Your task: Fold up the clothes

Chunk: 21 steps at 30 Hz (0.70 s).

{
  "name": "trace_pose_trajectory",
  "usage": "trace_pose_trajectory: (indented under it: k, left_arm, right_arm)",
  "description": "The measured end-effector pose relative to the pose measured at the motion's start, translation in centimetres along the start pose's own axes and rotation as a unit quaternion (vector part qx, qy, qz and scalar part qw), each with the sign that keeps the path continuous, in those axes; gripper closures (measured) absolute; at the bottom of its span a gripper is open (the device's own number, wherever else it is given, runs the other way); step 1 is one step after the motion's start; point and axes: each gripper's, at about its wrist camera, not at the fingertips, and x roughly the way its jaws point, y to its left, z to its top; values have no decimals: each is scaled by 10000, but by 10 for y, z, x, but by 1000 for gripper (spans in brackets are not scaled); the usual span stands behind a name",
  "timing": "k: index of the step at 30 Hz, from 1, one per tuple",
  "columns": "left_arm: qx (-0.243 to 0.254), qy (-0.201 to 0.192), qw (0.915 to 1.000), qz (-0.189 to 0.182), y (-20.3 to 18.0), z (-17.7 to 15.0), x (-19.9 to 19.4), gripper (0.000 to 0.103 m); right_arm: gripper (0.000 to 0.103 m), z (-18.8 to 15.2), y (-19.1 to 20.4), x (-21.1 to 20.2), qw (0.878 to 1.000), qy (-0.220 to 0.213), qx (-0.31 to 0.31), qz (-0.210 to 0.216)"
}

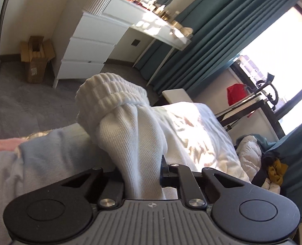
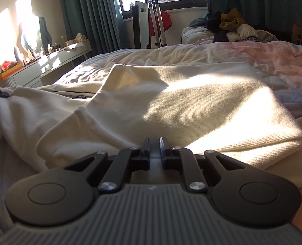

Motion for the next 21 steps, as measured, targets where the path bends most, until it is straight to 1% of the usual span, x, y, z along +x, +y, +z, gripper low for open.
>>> trace_pose_trajectory:
  k: [2,4,7,9,12,15,19,21]
  left_arm:
    - [325,-173,9992,-163,-28,-2,-18,93]
    - [721,-362,9961,-358,-60,-7,-38,93]
    - [1437,-636,9847,-748,-115,-26,-67,93]
    - [1884,-736,9735,-1064,-154,-47,-84,93]
    - [2524,-876,9527,-1450,-207,-83,-105,93]
    - [3001,-883,9328,-1791,-258,-140,-117,93]
    - [3450,-679,9123,-2097,-307,-216,-114,93]
    - [3754,-484,9000,-2163,-321,-260,-108,93]
  right_arm:
    - [90,4,1,-3,10000,11,-10,-42]
    - [89,10,-4,-10,9998,12,194,-76]
    - [89,25,-16,-30,9979,-39,560,-337]
    - [89,38,-34,-54,9941,-257,1025,-255]
    - [89,54,-59,-85,9898,-626,1236,-346]
    - [89,65,-86,-112,9847,-950,1366,-525]
    - [89,70,-128,-141,9737,-1197,1855,-562]
    - [89,71,-150,-152,9671,-1307,2096,-601]
